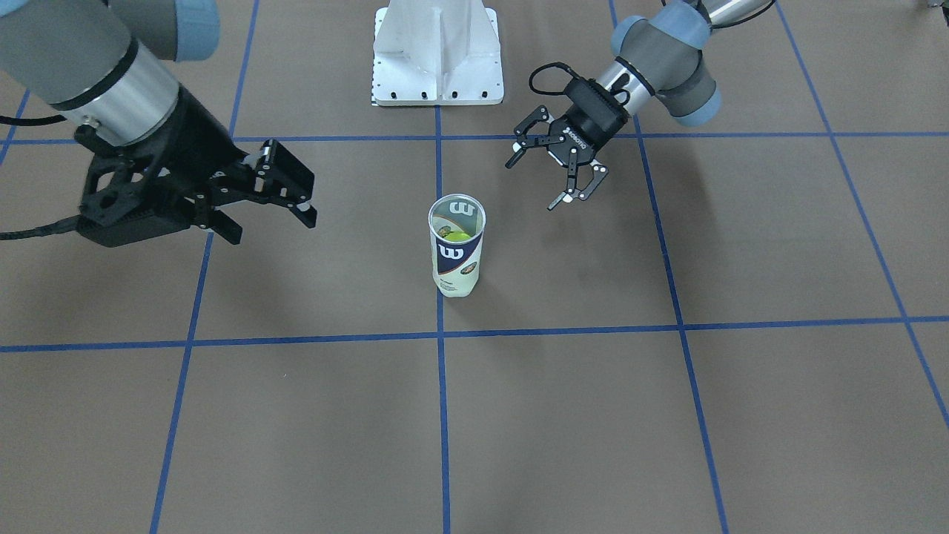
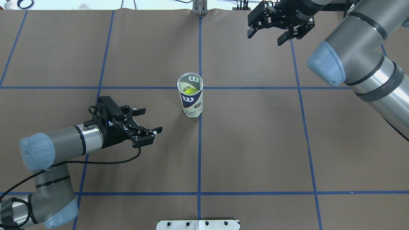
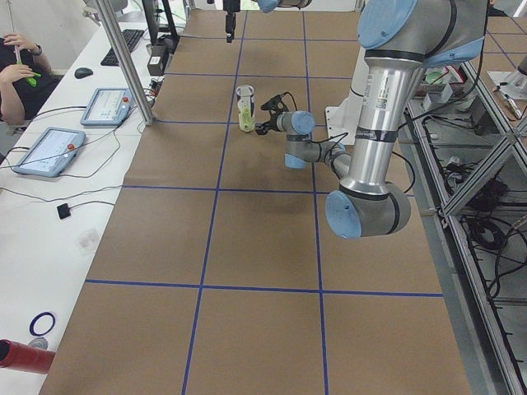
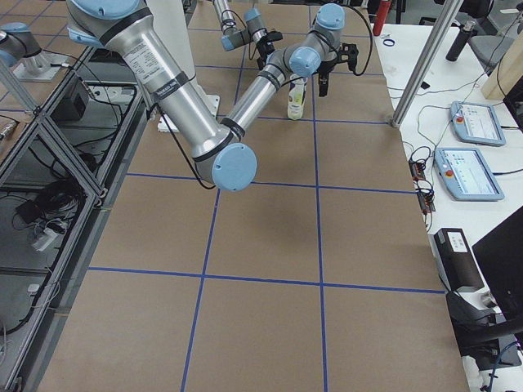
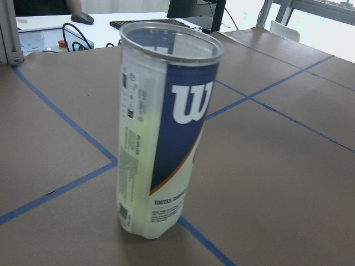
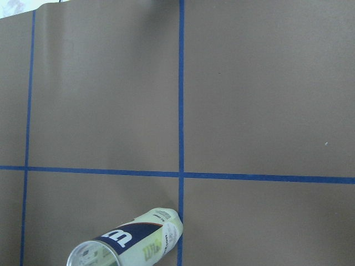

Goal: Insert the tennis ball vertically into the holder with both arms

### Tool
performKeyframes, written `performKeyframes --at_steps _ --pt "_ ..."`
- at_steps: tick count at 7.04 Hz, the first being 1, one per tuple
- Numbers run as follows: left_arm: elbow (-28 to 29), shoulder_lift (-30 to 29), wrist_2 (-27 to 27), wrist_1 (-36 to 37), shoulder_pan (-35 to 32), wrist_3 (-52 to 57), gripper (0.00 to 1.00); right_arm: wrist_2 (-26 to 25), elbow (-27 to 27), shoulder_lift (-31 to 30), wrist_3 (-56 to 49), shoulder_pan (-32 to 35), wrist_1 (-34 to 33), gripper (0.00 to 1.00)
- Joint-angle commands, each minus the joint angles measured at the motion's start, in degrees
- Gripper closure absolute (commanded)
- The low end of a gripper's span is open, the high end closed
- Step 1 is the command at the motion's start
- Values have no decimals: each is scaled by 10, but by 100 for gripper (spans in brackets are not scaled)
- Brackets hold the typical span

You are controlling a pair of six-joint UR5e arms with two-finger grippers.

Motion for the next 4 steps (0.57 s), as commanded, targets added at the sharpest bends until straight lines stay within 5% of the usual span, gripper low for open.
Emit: performKeyframes --at_steps 1,3,4 --pt "-7 19 -133 64 -135 -1 1 25 4 -75 -110 54 -2 0" --pt "4 -5 -373 284 -329 30 1 19 -33 -148 -294 96 -8 0" --pt "21 -40 -395 401 -348 93 0 4 -63 -150 -405 119 -38 0"
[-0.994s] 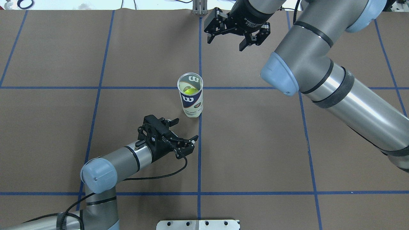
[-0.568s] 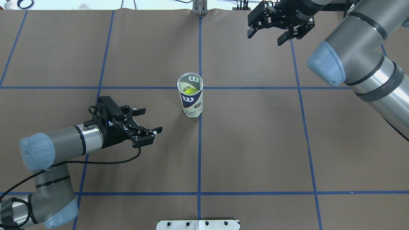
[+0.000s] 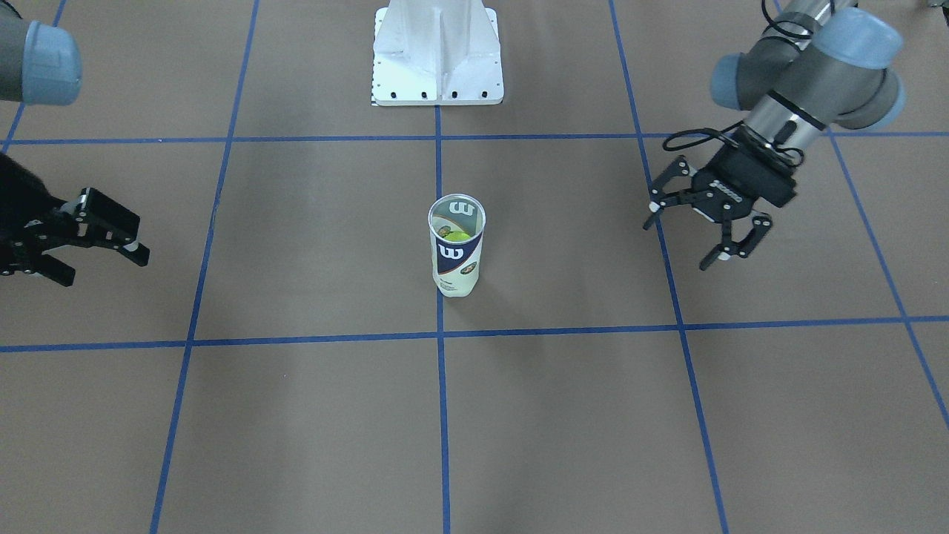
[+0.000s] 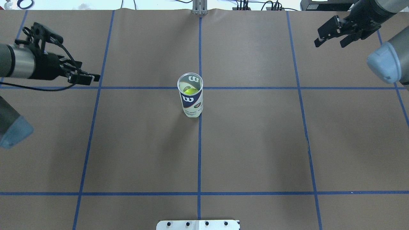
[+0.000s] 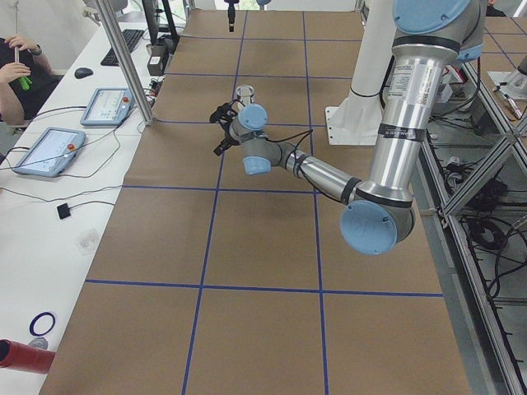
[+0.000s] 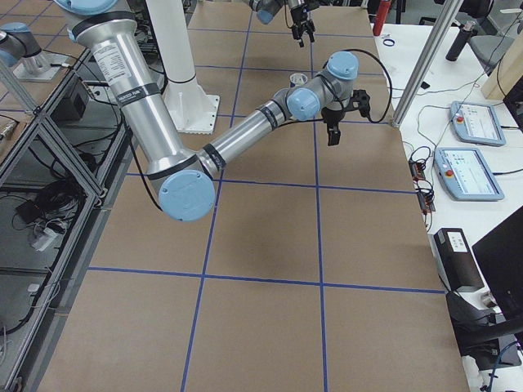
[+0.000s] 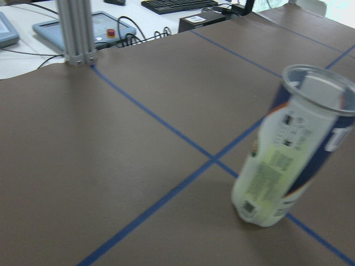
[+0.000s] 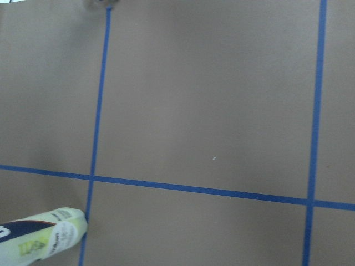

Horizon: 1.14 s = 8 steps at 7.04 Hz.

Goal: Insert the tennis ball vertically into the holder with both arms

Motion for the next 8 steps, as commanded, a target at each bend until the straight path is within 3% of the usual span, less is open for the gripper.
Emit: performKeyframes --at_steps 1,2,4,5,6,7,8 --pt "21 -25 -71 195 -75 111 1 -40 -51 -20 -207 41 -74 0" --pt "18 9 -76 217 -115 113 0 -49 -64 -32 -259 54 -97 0" --pt "53 8 -104 314 -169 120 0 -35 -63 -95 -313 79 -84 0" --pt "53 12 -138 324 -201 166 0 -42 -65 -112 -309 82 -68 0" --pt "57 13 -161 358 -234 239 0 -66 -101 -107 -306 82 -61 0" --pt "56 13 -160 437 -250 281 0 -84 -115 -108 -306 83 -22 0" --pt "59 14 -152 456 -264 319 0 -100 -125 -117 -306 83 10 0"
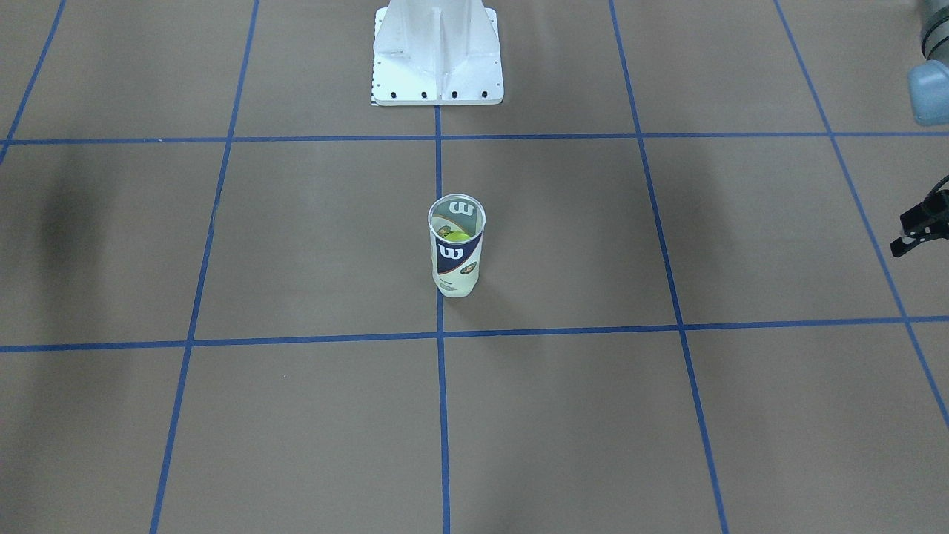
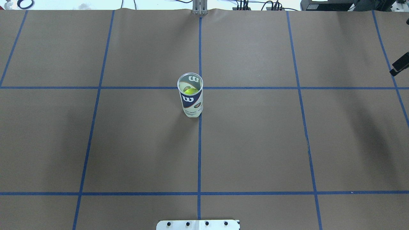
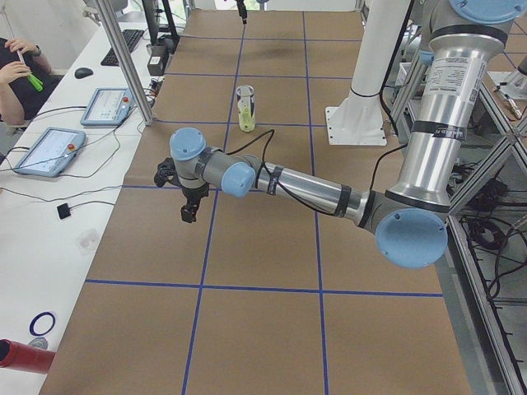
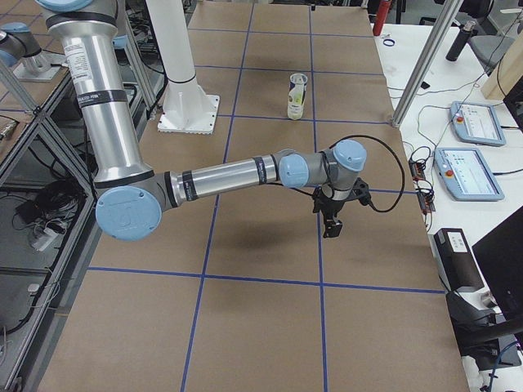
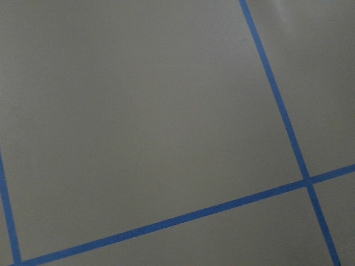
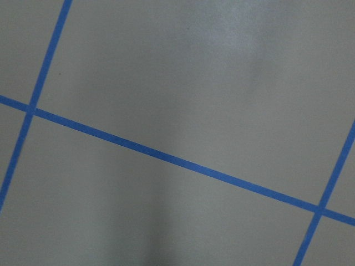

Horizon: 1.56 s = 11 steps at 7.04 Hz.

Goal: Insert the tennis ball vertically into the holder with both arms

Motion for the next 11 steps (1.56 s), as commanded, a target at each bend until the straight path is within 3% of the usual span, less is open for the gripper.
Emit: performKeyframes --at_steps 1,3,5,6,11 --pt "4 8 2 57 -23 82 0 -26 -18 -13 1 15 48 0" --pt "6 75 -2 53 -25 91 0 -17 -30 -28 2 51 47 0" --pt "11 89 11 54 -51 89 0 71 -26 -68 0 88 50 0" --pt "2 90 53 56 -65 88 0 72 -23 -76 1 92 50 0" --pt "-1 81 58 89 -86 82 0 53 -29 -84 -4 98 50 0"
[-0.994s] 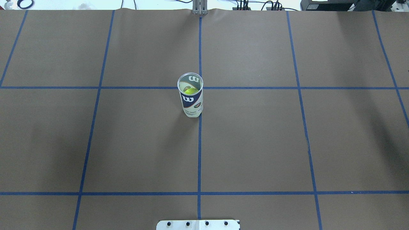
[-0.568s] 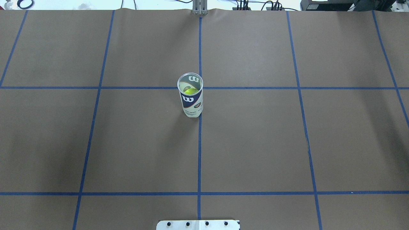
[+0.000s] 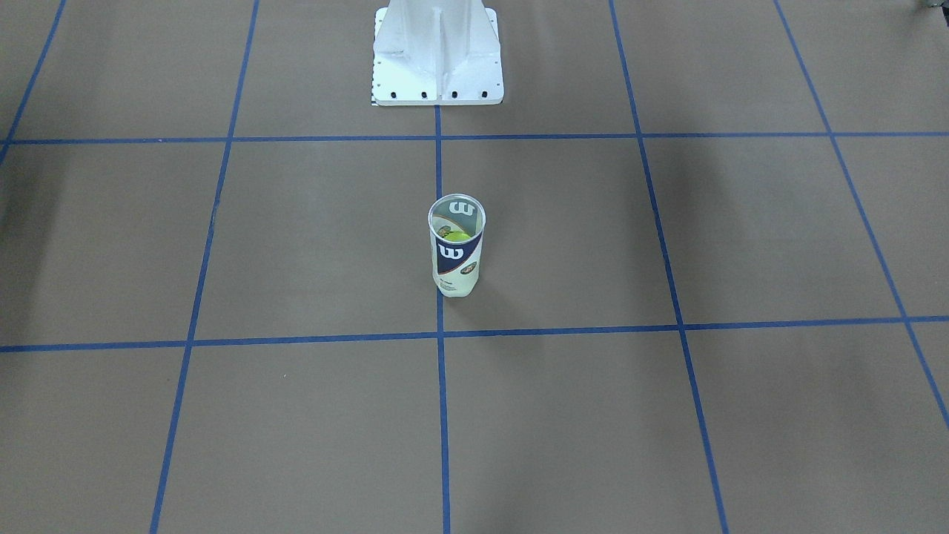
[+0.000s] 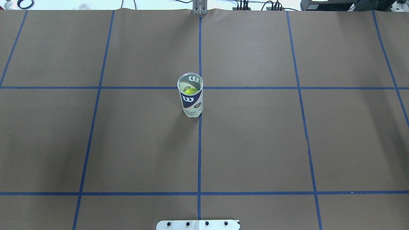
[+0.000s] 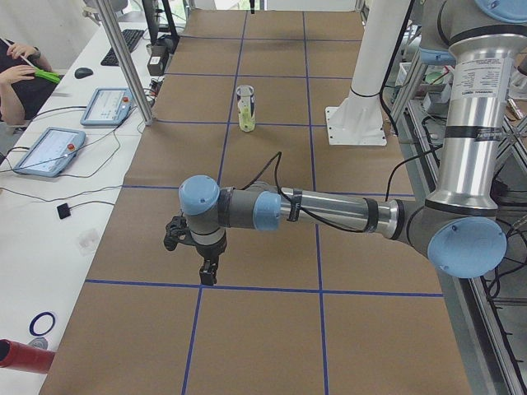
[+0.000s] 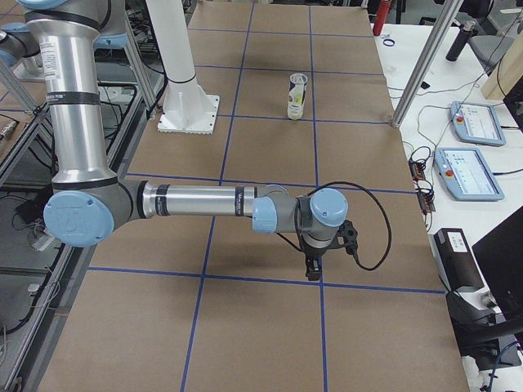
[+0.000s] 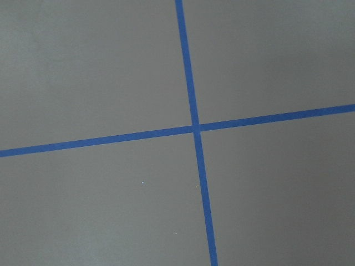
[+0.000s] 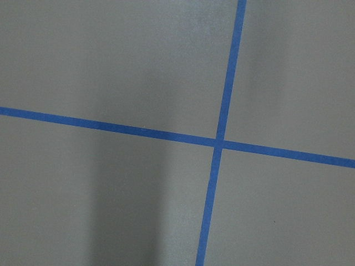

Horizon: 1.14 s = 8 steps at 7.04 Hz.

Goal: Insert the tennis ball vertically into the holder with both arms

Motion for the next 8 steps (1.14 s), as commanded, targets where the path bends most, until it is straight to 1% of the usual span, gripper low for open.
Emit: performKeyframes --at_steps 1,4,5,6,8 --pt "-1 -1 0 2 -1 -2 0 -6 0 -4 -2 9 1 0" --pt "-1 -1 0 2 -1 -2 0 -6 27 -5 -2 42 -11 0" --pt "-1 -1 0 2 -1 -2 0 -6 51 -6 -2 42 -40 0" --pt "-3 -1 0 2 -1 -1 0 -5 60 -9 -2 42 -50 0" --pt "-9 -1 -1 2 -1 -1 0 0 62 -24 -4 42 -42 0"
